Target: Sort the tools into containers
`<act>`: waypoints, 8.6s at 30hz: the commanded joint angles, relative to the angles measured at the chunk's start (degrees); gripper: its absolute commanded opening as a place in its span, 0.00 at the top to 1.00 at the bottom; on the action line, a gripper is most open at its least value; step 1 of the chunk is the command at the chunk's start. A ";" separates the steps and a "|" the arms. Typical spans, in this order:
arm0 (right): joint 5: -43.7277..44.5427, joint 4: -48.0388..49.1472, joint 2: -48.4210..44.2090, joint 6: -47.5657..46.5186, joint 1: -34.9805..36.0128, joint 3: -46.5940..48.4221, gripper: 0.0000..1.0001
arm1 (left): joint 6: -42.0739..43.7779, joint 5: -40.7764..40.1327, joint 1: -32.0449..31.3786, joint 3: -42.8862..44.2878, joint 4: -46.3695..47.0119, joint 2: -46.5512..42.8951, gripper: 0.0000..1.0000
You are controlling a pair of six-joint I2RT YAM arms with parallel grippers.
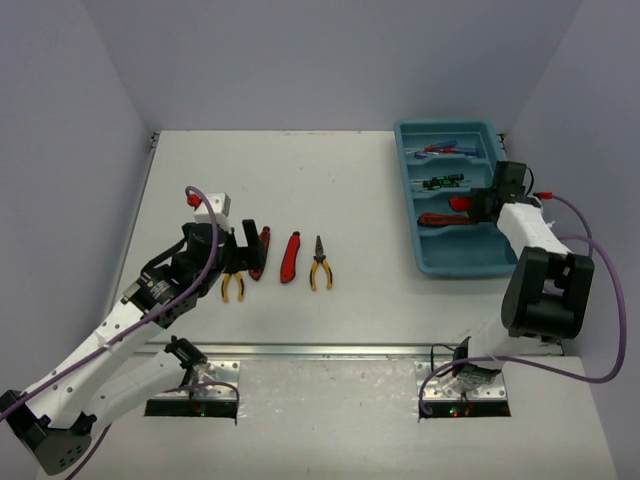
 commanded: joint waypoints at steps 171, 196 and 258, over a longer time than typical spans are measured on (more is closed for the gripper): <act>-50.46 10.31 -23.13 -48.87 18.66 -18.92 0.01 | -8.33 4.78 -1.31 13.74 9.68 60.49 1.00; -16.06 34.24 -12.50 -26.87 52.25 -16.72 0.40 | -14.61 27.19 -9.27 -4.44 37.40 23.60 1.00; -8.20 -12.81 -9.45 -53.69 21.22 9.74 0.01 | -16.32 2.10 -9.08 0.59 5.05 21.18 0.00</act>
